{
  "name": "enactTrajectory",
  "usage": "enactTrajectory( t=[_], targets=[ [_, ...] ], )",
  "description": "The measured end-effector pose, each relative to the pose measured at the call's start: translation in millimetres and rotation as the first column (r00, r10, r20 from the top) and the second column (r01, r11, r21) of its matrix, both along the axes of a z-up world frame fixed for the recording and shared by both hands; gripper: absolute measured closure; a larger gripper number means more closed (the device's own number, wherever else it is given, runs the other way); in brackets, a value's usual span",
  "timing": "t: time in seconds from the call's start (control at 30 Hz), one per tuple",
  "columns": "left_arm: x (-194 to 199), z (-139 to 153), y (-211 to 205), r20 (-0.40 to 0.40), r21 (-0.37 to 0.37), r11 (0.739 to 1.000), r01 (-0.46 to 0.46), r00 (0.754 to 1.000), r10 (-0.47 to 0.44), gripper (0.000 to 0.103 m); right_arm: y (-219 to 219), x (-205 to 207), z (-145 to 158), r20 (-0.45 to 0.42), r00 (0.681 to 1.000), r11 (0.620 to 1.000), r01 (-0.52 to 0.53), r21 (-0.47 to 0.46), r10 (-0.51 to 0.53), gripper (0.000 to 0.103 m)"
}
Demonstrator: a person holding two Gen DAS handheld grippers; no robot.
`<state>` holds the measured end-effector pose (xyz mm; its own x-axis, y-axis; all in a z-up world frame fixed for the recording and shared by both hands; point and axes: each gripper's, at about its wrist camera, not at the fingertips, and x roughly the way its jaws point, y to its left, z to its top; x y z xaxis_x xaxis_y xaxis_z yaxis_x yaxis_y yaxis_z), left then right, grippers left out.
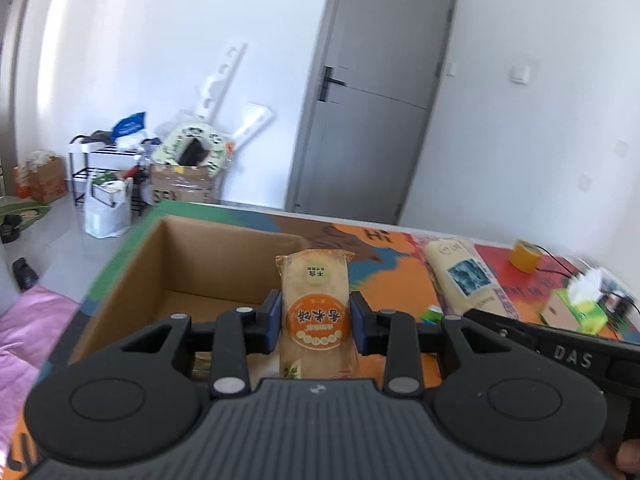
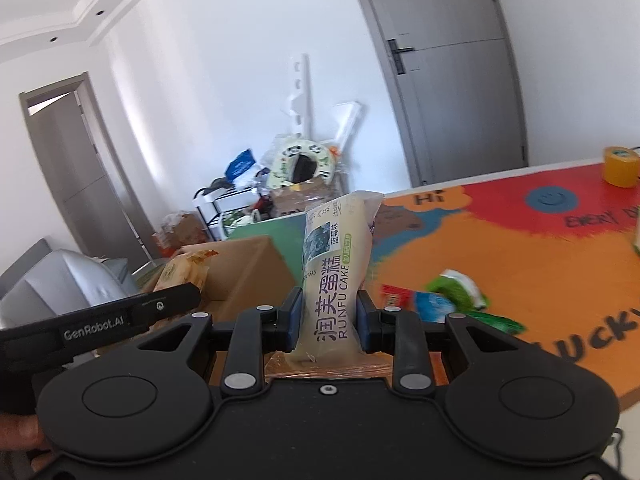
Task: Organize snacks
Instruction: 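Carry both packs over the box and open both tools to drop them, then move both tools back from the box toward the snacks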
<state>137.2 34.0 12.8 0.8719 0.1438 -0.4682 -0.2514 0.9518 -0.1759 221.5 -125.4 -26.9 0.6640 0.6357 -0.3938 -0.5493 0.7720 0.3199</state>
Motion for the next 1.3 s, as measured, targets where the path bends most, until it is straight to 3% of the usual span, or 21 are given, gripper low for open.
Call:
enactTrajectory(
  t=[0.3, 0.83, 0.97, 1.03, 1.3],
  targets=[
    [-4.2, 2.8, 50.1, -0.007, -0.019, 0.997, -0.080, 0.997, 0.080, 0.069, 42.8, -1.5, 9.8, 0.007, 0.998, 0.998, -0.058, 0.005, 0.058, 0.075],
    [-4.9, 3.4, 87.4, -0.036, -0.048, 0.993, -0.106, 0.994, 0.104, 0.064, 104.7, -5.0, 12.8, -0.012, 0.993, 0.992, -0.121, -0.024, 0.121, 0.075],
    [-15.8, 3.3, 94.6, -0.033, -0.056, 0.990, -0.130, 0.991, 0.128, 0.058, 116.8, -4.8, 13.0, -0.024, 0.989, 0.990, -0.143, 0.001, 0.143, 0.071],
    [-19.4, 2.2, 97.3, -0.039, -0.063, 0.988, -0.143, 0.989, 0.140, 0.054, 118.4, -2.4, 12.3, -0.039, 0.989, 0.990, -0.140, 0.007, 0.140, 0.054],
    [-23.0, 3.5, 88.9, -0.035, -0.073, 0.989, -0.127, 0.992, 0.125, 0.032, 94.5, -12.0, 16.1, -0.029, 0.997, 0.998, -0.069, -0.008, 0.068, 0.048]
  ],
)
